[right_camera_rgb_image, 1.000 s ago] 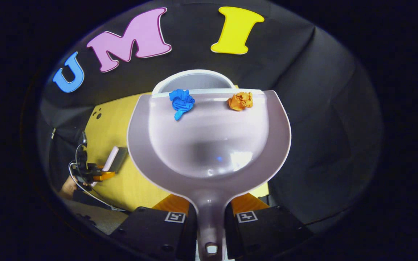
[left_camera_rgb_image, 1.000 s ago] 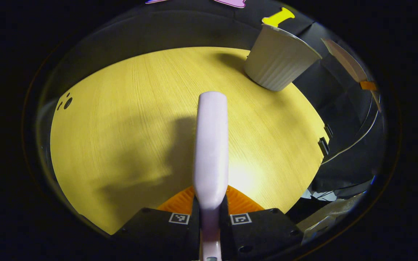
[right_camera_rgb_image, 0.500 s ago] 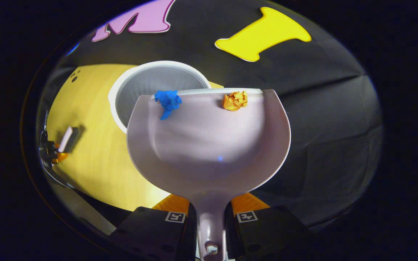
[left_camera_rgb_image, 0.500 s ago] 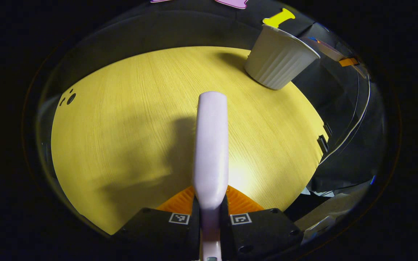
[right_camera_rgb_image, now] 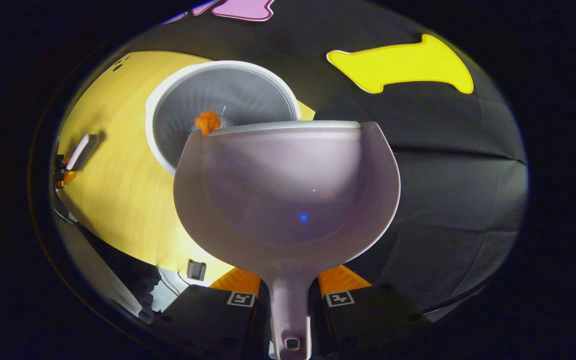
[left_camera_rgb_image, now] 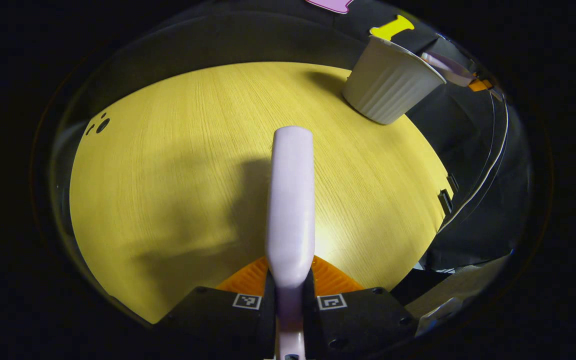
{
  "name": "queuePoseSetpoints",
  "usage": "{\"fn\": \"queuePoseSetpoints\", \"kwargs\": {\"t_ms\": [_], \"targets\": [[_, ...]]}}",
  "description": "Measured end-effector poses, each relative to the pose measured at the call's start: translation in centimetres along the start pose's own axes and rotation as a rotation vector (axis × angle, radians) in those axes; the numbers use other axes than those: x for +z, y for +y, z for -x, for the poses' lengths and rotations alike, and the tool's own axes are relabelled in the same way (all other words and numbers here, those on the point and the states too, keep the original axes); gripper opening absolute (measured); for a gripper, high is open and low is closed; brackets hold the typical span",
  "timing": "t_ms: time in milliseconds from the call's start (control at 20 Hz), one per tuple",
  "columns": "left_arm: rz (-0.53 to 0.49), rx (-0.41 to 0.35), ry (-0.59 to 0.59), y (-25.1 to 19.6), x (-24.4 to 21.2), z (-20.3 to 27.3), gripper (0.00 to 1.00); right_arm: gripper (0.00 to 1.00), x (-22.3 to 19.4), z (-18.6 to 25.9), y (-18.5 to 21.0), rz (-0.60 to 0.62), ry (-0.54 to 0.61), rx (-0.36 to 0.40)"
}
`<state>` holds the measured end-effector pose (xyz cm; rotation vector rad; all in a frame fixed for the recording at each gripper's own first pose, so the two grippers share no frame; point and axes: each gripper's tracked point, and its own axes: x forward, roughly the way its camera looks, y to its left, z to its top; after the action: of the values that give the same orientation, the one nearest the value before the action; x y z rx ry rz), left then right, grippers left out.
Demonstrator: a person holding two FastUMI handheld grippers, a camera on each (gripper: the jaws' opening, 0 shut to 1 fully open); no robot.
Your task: Pick up the small broom and dustpan from the desktop, sweep the trash into the dustpan with the broom, and then empty the trash into the garbage bin.
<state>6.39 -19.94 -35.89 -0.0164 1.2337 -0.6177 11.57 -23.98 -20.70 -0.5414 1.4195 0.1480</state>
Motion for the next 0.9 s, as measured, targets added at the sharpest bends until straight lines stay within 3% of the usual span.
{"fn": "queuePoseSetpoints", "kwargs": {"t_ms": [300, 350, 450, 700, 900], "targets": [[-0.018, 0.006, -0.013, 0.2, 0.3, 0.0, 0.27, 0.36, -0.2, 0.2, 0.9, -0.082, -0.082, 0.032], [-0.019, 0.005, -0.021, 0.2, 0.5, -0.1, 0.27, 0.33, -0.3, 0.2, 1.6, -0.12, -0.111, 0.053], [-0.017, 0.003, -0.028, 0.2, 0.6, 0.1, 0.27, 0.39, -0.6, 0.2, 3.2, -0.191, -0.166, 0.1], [-0.022, 0.034, -0.033, 0.2, 1.1, 0.7, 0.25, 0.36, 0.2, 2.5, 6.3, -0.379, -0.344, 0.238], [-0.023, 0.079, -0.036, 0.3, 1.0, 0.7, 0.26, 0.34, 0.2, 5.8, 9.5, -0.442, -0.484, 0.334]]}}
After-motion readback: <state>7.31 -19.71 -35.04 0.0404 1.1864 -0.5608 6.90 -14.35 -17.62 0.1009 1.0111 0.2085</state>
